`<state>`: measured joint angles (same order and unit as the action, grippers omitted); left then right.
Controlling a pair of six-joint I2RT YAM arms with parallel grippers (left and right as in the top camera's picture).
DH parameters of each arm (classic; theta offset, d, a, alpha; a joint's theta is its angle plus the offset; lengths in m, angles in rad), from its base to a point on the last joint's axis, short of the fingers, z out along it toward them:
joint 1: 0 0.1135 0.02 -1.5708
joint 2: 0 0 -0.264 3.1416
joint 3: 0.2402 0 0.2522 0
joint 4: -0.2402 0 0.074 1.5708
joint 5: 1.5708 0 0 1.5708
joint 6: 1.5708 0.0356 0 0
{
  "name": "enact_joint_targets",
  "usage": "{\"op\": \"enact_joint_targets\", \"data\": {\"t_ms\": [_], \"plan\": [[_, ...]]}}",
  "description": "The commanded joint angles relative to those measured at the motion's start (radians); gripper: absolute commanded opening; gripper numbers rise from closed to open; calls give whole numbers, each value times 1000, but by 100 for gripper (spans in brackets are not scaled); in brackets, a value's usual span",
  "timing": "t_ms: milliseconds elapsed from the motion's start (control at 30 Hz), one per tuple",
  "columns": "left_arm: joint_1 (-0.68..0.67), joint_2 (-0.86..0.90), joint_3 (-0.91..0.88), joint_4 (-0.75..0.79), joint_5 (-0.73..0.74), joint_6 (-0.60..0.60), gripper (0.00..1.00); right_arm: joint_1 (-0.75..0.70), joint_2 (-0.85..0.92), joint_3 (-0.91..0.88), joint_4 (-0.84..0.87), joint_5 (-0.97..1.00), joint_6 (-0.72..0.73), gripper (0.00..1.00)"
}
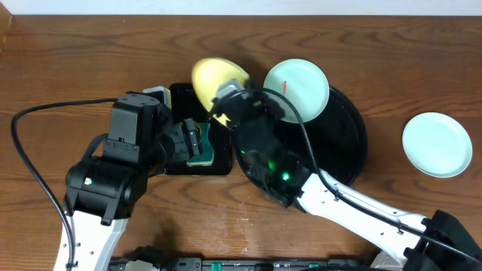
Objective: Clean dirty plates on tray and stack at the side
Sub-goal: 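Carry the yellow plate right and stack it on the pale green plate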
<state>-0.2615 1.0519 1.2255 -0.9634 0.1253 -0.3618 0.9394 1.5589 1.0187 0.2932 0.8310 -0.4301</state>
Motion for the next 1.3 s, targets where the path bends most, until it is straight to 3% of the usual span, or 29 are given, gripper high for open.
{"op": "enact_joint_targets", "data": {"t_ms": [0,67,167,367,500,700,867,1100,1267], "plan": [[6,-1,18,-1,2,10,82,4,-21,1,-194,95,476,1],[6,-1,18,-1,2,10,82,-5,-36,1,-365,49,697,1],[6,-1,18,-1,2,10,82,-55,-79,1,-540,-129,898,1],[6,-1,18,-1,2,10,82,-326,-239,1,-738,-583,950,1],[6,-1,18,-1,2,10,82,-637,-354,1,-888,-769,949,1],[6,-1,18,-1,2,10,82,-1063,-362,0,-1046,-786,906,1],[6,-1,18,-1,2,10,82,-1392,-270,-1,-1024,-840,916,1],[6,-1,18,-1,2,10,82,-1589,-135,-1,-915,-799,961,1],[6,-1,18,-1,2,10,82,-1628,-37,-1,-932,-745,961,1]]}}
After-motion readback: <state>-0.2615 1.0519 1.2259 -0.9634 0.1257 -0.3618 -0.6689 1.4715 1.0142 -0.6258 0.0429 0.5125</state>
